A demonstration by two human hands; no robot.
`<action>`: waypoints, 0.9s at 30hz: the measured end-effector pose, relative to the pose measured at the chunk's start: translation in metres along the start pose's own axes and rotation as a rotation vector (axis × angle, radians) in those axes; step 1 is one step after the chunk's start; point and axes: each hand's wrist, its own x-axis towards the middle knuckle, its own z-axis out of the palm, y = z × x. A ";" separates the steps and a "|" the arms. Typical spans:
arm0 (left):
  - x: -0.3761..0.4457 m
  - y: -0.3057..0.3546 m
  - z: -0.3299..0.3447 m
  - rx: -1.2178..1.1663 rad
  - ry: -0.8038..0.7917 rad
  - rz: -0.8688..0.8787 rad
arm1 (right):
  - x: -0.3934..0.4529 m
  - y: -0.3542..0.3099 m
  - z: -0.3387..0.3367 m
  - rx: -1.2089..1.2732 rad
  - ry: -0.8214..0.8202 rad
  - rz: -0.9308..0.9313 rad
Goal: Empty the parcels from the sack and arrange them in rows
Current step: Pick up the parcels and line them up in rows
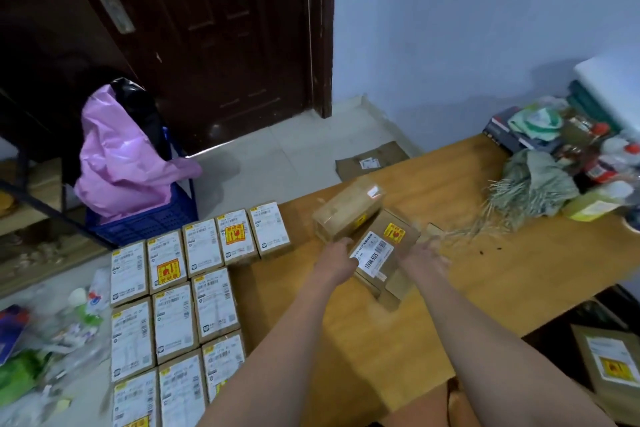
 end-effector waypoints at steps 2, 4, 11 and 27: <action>-0.004 -0.002 0.004 -0.006 0.007 -0.025 | 0.003 0.005 0.001 -0.005 -0.027 -0.043; -0.010 -0.004 0.004 -0.013 0.010 -0.041 | 0.010 0.010 0.001 -0.034 -0.058 -0.104; -0.023 -0.008 -0.009 -0.067 0.074 -0.103 | 0.001 0.017 -0.035 -0.151 -0.122 -0.140; -0.058 -0.016 -0.037 -0.631 0.102 -0.187 | -0.077 -0.033 -0.113 -0.030 -0.104 -0.419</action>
